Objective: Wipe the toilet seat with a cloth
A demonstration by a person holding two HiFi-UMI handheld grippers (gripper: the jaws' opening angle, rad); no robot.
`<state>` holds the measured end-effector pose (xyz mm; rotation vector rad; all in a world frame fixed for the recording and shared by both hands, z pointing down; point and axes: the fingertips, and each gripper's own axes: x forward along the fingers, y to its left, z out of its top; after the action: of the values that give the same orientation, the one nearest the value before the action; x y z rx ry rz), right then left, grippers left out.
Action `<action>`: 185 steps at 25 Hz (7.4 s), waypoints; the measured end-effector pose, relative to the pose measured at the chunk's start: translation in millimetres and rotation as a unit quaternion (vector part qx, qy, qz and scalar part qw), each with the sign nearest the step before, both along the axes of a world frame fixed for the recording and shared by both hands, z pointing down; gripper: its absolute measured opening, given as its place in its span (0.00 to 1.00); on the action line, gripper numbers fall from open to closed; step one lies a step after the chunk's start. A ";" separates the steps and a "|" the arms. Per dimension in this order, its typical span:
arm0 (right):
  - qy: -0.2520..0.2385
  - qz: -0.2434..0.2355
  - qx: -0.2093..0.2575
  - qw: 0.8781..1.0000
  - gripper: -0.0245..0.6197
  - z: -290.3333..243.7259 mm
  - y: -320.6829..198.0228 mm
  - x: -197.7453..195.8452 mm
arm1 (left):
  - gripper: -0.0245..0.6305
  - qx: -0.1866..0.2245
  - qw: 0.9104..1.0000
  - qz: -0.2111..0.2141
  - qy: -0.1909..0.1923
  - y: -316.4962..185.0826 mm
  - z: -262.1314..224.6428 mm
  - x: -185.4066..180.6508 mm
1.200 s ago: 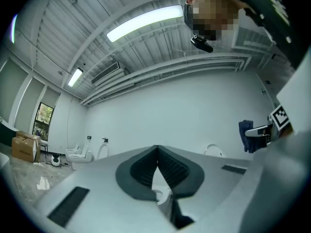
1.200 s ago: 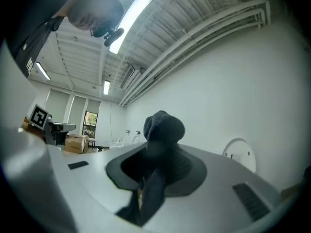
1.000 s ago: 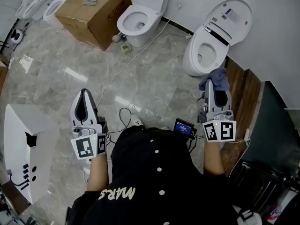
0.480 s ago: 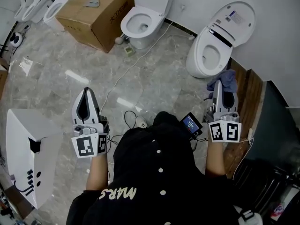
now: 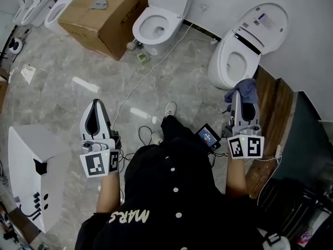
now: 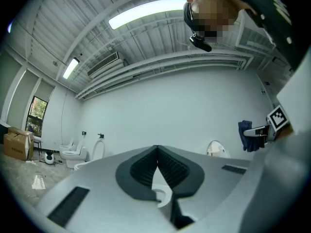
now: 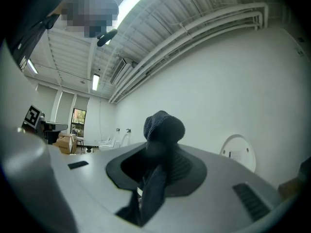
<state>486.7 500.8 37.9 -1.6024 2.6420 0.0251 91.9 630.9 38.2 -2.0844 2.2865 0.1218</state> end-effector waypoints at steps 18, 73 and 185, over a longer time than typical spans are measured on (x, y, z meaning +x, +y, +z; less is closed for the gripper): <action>-0.028 -0.059 -0.012 0.998 0.17 -0.2 -193.0 -55.2 | 0.05 -0.014 0.999 -0.048 -0.016 -155.3 -17.4 -32.8; 0.100 -0.028 -0.018 0.994 0.18 35.8 -523.5 -250.0 | 0.05 -0.066 0.997 0.036 0.007 -504.3 31.1 -225.7; 0.730 -0.394 -0.140 0.541 0.17 713.8 -708.1 -314.9 | 0.05 -0.271 0.951 0.031 0.148 -589.4 301.7 -172.9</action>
<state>171.8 -207.3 751.7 0.3723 4.3359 1.5970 -81.0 41.5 339.9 -2.5441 2.6643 -0.2394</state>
